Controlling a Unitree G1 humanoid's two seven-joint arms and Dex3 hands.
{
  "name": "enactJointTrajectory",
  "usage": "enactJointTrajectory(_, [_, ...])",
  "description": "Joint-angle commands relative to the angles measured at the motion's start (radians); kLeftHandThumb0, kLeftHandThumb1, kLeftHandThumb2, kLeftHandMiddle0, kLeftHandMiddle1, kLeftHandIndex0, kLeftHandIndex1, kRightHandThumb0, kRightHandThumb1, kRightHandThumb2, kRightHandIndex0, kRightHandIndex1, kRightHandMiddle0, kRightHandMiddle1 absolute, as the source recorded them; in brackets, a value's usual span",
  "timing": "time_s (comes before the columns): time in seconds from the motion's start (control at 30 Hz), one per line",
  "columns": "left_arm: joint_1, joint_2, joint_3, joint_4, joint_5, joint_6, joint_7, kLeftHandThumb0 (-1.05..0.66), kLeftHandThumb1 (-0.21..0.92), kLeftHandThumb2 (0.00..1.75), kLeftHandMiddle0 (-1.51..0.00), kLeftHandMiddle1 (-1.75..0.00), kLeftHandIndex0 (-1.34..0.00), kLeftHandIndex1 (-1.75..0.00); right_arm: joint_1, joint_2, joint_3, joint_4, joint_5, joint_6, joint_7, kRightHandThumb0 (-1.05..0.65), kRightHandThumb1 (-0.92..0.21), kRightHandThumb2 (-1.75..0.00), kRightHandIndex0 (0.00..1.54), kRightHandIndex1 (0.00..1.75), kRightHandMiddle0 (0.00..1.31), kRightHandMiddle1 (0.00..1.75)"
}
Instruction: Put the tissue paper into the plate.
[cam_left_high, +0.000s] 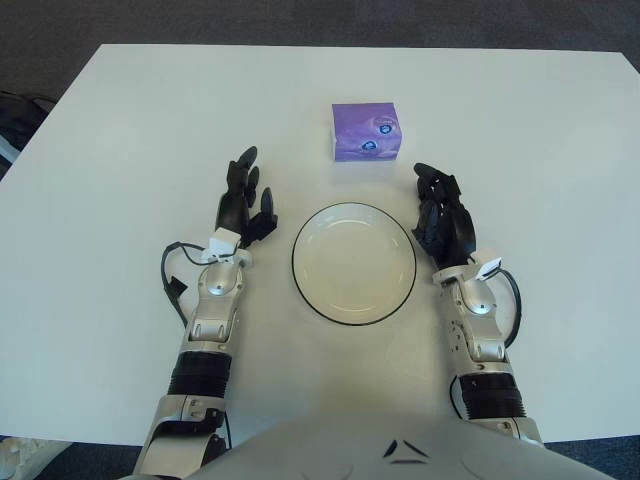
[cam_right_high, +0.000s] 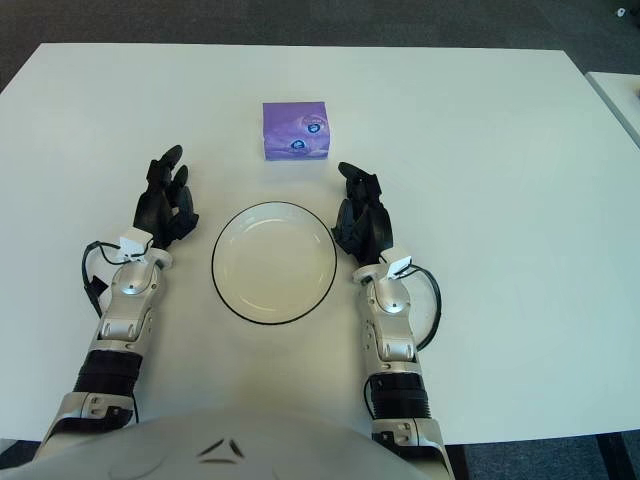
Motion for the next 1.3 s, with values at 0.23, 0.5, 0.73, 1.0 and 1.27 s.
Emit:
enactJointTrajectory(0.23, [0.052, -0.011, -0.013, 0.038, 0.010, 0.052, -0.004, -0.79, 0.92, 0.82, -0.31, 0.00, 0.00, -0.60, 0.143, -0.013, -0.001, 0.066, -0.011, 0.113, -0.014, -0.49, -0.92, -0.84, 0.42, 0.01, 0.00, 0.82])
enactJointTrajectory(0.5, [0.051, -0.012, -0.016, 0.037, 0.010, 0.055, -0.003, -0.79, 0.92, 0.83, -0.31, 0.00, 0.00, -0.59, 0.242, -0.055, -0.058, -0.252, -0.026, 0.150, -0.053, -0.50, -0.92, -0.75, 0.43, 0.01, 0.00, 0.81])
enactJointTrajectory(0.73, [0.041, -0.014, -0.017, 0.051, 0.013, 0.051, 0.000, -0.78, 0.92, 0.82, -0.31, 0.00, 0.00, -0.60, 0.196, -0.041, -0.141, -0.444, -0.260, 0.008, -0.264, -0.55, -0.92, -0.65, 0.39, 0.00, 0.00, 0.74])
enactJointTrajectory(1.0, [0.032, -0.020, -0.020, 0.065, 0.015, 0.045, 0.005, -0.78, 0.92, 0.83, -0.31, 0.00, 0.00, -0.59, -0.005, -0.103, -0.213, -0.346, -0.552, -0.076, -0.551, -0.58, -0.92, -0.67, 0.33, 0.00, 0.00, 0.69])
enactJointTrajectory(1.27, [0.031, -0.029, -0.019, 0.070, 0.009, 0.038, 0.008, -0.78, 0.92, 0.82, -0.31, 0.00, 0.00, -0.59, -0.213, -0.175, -0.220, -0.223, -0.636, -0.065, -0.659, -0.54, -0.92, -0.77, 0.31, 0.00, 0.00, 0.83])
